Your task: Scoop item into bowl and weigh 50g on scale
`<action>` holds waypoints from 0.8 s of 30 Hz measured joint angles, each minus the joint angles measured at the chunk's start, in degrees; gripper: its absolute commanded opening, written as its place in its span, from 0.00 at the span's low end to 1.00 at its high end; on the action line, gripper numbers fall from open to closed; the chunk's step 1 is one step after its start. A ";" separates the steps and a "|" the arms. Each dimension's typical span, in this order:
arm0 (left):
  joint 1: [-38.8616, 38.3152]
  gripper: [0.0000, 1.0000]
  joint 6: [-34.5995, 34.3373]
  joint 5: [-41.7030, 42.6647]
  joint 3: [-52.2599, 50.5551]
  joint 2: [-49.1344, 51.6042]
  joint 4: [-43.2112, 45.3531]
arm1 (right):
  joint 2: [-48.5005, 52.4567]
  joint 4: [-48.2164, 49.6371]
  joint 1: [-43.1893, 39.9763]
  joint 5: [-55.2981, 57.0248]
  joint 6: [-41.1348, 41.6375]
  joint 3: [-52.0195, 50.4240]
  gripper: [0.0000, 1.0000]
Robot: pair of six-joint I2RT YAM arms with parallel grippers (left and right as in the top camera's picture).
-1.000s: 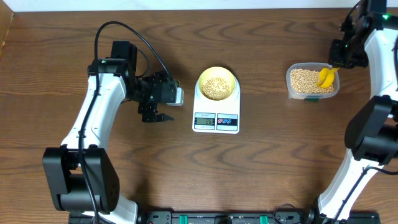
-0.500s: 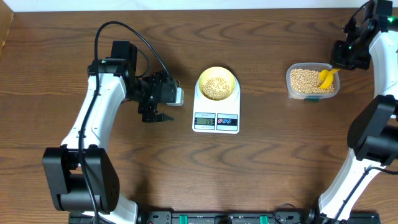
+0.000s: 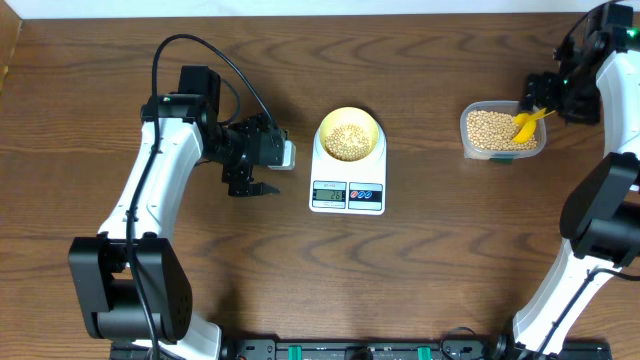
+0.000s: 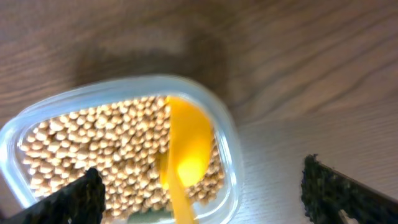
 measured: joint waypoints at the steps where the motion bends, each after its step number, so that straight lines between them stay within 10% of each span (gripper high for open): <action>1: 0.00 0.98 0.02 0.00 0.00 0.00 0.00 | 0.00 -0.76 0.00 -0.50 0.04 0.00 0.99; 6: 0.02 0.98 0.00 0.00 0.00 0.00 0.00 | -0.02 -2.60 0.00 -2.05 0.07 0.00 0.99; 13: 0.00 0.98 0.00 0.00 0.00 0.00 0.02 | -0.02 0.13 -0.17 -4.28 0.28 0.00 0.59; 18: 0.00 0.97 0.00 0.00 0.00 0.00 0.00 | -0.44 0.48 -2.10 -5.66 0.61 0.00 0.66; 21: 0.00 0.98 0.00 0.00 0.00 0.00 0.00 | -1.90 0.22 -3.89 -7.30 1.03 0.00 0.99; 24: 0.02 0.97 0.02 0.00 0.00 0.00 0.02 | -3.93 -0.07 -5.51 -9.68 0.79 0.02 0.99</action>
